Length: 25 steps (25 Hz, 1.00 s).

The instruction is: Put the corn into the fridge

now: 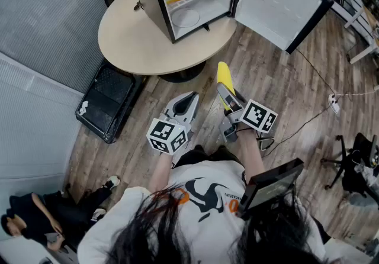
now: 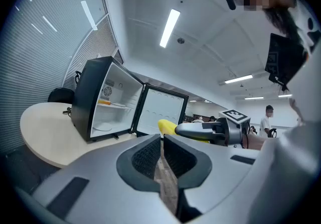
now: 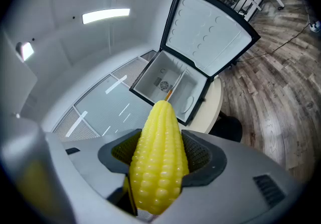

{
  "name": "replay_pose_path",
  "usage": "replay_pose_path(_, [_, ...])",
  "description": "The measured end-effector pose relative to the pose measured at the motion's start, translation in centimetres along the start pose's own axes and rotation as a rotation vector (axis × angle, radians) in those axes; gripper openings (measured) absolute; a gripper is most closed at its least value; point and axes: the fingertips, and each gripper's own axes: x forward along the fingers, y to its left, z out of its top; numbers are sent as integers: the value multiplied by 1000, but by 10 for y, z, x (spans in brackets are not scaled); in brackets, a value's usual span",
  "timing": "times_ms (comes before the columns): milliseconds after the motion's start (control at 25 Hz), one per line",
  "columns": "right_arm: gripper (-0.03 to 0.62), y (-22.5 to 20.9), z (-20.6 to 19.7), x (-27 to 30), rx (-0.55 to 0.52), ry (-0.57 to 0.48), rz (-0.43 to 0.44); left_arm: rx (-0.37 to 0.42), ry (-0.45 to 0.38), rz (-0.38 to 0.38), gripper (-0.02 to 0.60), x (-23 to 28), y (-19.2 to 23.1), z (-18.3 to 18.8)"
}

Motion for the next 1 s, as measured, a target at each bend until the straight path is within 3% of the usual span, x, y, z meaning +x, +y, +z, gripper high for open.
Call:
replay_pose_path(640, [256, 3, 10, -41, -60, 39, 5, -5, 9, 19, 18, 13, -49, -5])
replay_pose_path(1000, [256, -6, 17, -43, -147, 64, -21, -22, 47, 81, 18, 20, -49, -22])
